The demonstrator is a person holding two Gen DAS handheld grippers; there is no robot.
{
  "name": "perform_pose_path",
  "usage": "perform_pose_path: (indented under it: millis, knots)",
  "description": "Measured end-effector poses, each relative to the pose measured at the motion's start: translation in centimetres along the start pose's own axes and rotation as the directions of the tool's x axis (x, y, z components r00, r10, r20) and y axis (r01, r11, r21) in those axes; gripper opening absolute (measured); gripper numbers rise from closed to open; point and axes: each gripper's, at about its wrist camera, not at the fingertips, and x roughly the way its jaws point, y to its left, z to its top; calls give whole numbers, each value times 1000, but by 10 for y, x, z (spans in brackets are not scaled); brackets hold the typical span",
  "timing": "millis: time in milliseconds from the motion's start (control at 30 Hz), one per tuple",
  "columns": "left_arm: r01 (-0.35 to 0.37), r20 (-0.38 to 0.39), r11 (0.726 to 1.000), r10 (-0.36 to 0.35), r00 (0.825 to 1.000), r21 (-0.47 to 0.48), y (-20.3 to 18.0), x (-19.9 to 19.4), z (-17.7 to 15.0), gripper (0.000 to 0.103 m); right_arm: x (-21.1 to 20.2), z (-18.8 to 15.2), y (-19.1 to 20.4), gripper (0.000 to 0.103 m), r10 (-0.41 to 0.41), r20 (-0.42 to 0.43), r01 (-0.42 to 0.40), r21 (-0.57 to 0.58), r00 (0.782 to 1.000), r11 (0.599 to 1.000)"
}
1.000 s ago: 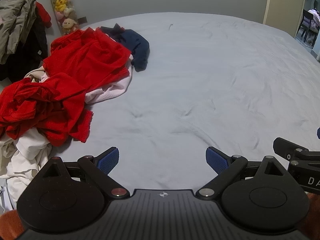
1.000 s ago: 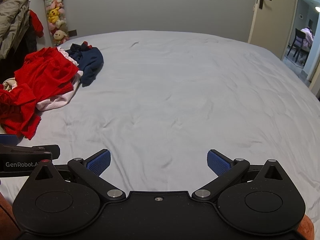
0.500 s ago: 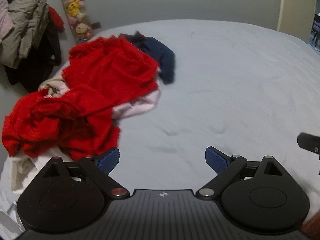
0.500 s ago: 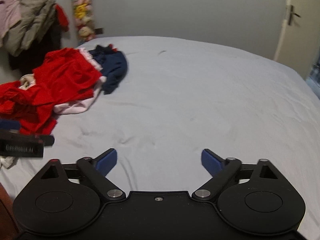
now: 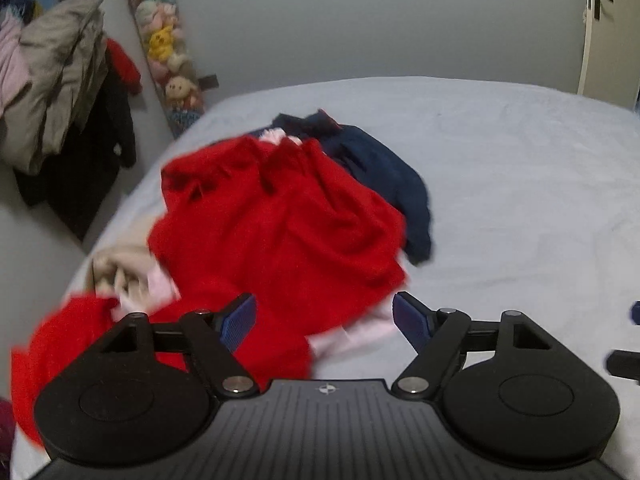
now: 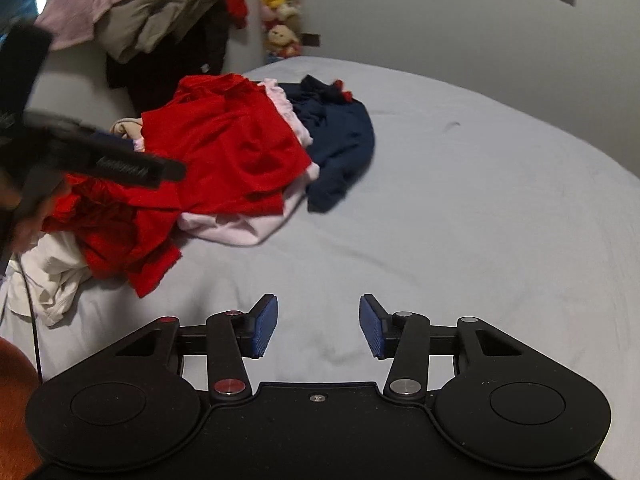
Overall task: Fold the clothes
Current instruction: 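Reach the left tool into the clothes pile and grasp the red garment, then lift the red garment high off the pile with the left tool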
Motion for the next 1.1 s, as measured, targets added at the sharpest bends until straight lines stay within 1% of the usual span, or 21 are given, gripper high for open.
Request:
perform_pose_path:
  millis: [33,100,200,267,367,400,500,567,633,667,733,767,800,867,900,1033,1067,1100]
  knots:
    - [-9,-1,1000,9,1000,3,6,14,7,75,7,4,-1,45,3,-5,-3,-8,1000,1000]
    - [-9,-1,1000,9,1000,0,14,28,14,75,17,7,-5,47,13,-6,-13,-10,1000,1000]
    - [6,-9,1000,-6,1000,4,20,64,27,76,32,11,-11,50,21,-17,-21,2,1000,1000]
    - [2,0,1000,-2,1000,13,20,77,30,76,40,12,-14,50,22,-26,-22,8,999,1000]
    - [15,-4,1000,-15,1000,17,18,95,35,76,53,12,-17,50,22,-48,-21,10,999,1000]
    - [18,-7,1000,-18,1000,13,18,99,36,76,59,12,-19,50,19,-60,-19,6,998,1000]
    - [64,-29,997,-65,997,-40,16,113,38,74,66,9,-19,50,8,-74,-8,1,997,1000]
    - [90,-36,993,-93,995,-73,17,117,39,67,70,7,-20,50,2,-83,-2,-1,997,1000]
    - [85,-50,991,-91,995,-106,21,118,40,48,71,5,-21,50,-3,-89,3,4,996,1000]
    - [82,-58,989,-90,994,-122,23,119,41,43,71,3,-22,50,-6,-92,7,9,996,1000]
    - [91,-60,985,-100,993,-146,28,113,41,22,67,1,-24,50,-14,-92,15,10,996,1000]
    - [99,-53,983,-108,993,-155,32,106,41,18,65,0,-25,50,-17,-91,18,11,996,1000]
    - [101,-42,984,-108,993,-147,32,98,42,5,63,-1,-25,50,-21,-91,22,12,996,1000]
    - [103,-19,987,-107,994,-127,33,83,43,5,57,-2,-28,50,-31,-89,33,14,996,999]
    - [106,-3,989,-107,994,-102,31,69,45,5,52,-2,-29,50,-38,-88,39,15,995,999]
    - [155,61,986,-151,987,-56,24,25,57,5,33,-2,-33,50,-56,-63,56,6,996,998]
    - [168,76,985,-164,984,-49,22,13,61,5,21,-3,-34,50,-64,-49,64,0,997,998]
    - [173,80,984,-169,982,-45,20,10,64,5,15,-3,-35,50,-66,-40,66,0,997,998]
